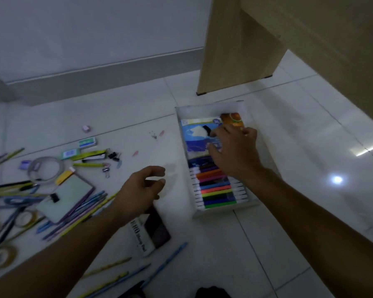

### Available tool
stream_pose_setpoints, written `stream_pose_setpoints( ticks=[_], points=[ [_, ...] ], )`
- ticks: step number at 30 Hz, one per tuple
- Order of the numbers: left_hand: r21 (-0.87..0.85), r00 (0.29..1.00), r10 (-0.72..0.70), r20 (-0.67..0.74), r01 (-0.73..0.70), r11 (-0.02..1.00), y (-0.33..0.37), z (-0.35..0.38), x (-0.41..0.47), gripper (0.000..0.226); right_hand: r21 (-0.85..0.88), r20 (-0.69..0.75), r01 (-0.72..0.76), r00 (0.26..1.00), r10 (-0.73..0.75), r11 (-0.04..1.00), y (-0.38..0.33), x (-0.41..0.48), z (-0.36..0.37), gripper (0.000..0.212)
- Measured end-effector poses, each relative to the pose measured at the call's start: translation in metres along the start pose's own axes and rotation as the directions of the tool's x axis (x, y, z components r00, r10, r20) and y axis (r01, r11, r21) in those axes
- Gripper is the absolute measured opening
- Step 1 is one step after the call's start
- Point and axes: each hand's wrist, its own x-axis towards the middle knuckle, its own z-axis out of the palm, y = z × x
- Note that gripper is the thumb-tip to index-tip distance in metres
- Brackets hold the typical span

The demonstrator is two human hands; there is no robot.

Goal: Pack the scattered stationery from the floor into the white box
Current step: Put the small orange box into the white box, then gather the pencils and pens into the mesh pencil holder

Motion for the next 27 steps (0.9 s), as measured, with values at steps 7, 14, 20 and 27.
stream_pose_setpoints(
  ticks=[7,14,20,27],
  points=[
    [0.118,0.985,-0.162,-0.057,0.168,0.979,-0.03,-0.098,-0.024,0.011,0.156,0.071,0.264,0.958,-0.278,0.952,-0.118,0.015,0.02,0.019],
    [0.195,0.941,-0.263,-0.212,0.305,0.932,-0.067,-0.171,-0.076,0.004,0.384,0.271,0.42,0.8,-0.535,0.822,-0.234,0.011,0.066,0.02],
    [0.061,0.772,-0.249,-0.584,0.347,0.936,-0.129,-0.221,-0.137,0.013,0.468,0.436,0.466,0.617,-0.655,0.751,-0.312,0.003,0.098,0.023],
    [0.044,0.399,-0.234,-0.886,0.576,0.816,-0.2,-0.283,-0.152,0.073,0.477,0.556,0.465,0.496,-0.666,0.745,-0.358,-0.01,0.13,0.022]
  ],
)
